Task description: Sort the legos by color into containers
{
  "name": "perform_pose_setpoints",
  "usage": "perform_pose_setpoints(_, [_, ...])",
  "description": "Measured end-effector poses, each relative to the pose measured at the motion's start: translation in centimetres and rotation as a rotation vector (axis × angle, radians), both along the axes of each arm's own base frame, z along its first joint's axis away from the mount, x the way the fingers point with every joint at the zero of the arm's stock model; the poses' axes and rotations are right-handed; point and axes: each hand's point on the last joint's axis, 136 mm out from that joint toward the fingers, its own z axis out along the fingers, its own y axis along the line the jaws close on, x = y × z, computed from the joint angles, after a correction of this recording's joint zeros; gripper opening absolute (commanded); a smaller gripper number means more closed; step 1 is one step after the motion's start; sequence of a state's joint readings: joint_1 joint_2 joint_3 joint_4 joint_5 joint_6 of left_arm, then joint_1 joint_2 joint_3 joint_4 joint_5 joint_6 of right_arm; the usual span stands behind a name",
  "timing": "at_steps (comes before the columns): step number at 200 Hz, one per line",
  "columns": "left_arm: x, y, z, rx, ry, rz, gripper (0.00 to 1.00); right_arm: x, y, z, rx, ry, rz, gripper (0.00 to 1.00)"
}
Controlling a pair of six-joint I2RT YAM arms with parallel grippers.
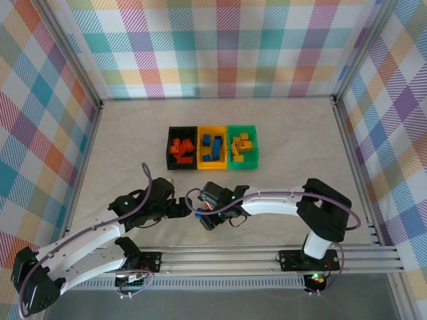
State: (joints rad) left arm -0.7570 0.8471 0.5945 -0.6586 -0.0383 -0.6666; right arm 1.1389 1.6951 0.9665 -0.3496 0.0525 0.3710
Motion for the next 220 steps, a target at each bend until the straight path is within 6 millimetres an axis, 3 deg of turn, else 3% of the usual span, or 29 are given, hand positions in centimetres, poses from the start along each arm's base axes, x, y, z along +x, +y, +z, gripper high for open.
perform_pose_setpoints(33, [-0.3,0.4,-0.5,0.01,0.025,0.006,0.93,0.3,0.6,-0.4,-0.051,-0.039,0.021,0.51])
perform_pose_setpoints(87, [-0.5,0.4,-0.9,0.013,0.042,0.003,0.97,0.4,-0.2,-0.8,-0.09,-0.059,0.017,0.35])
perform_pose_setpoints(114, [-0.5,0.4,-0.9,0.015,0.044,0.003,1.0,0.6,-0.9,0.6,-0.071,-0.087,0.004,0.33])
perform_pose_setpoints(136, [-0.5,0.4,-0.9,0.014,0.043,0.003,1.0,1.6,-1.5,3.3,-0.012,-0.117,-0.03,0.34])
perform_pose_setpoints(157, [-0.3,0.3,-0.8,0.009,0.038,0.004,1.0,4.5,-2.0,6.2,0.058,-0.151,-0.096,0.33])
perform_pose_setpoints(188, [0.1,-0.1,-0.7,-0.009,0.032,0.01,1.0,11.7,-2.1,9.7,0.14,-0.194,-0.229,0.33])
perform_pose_setpoints(220, [0.2,-0.5,-1.2,-0.01,0.052,0.003,0.96,19.3,-1.4,9.9,0.164,-0.207,-0.331,0.33])
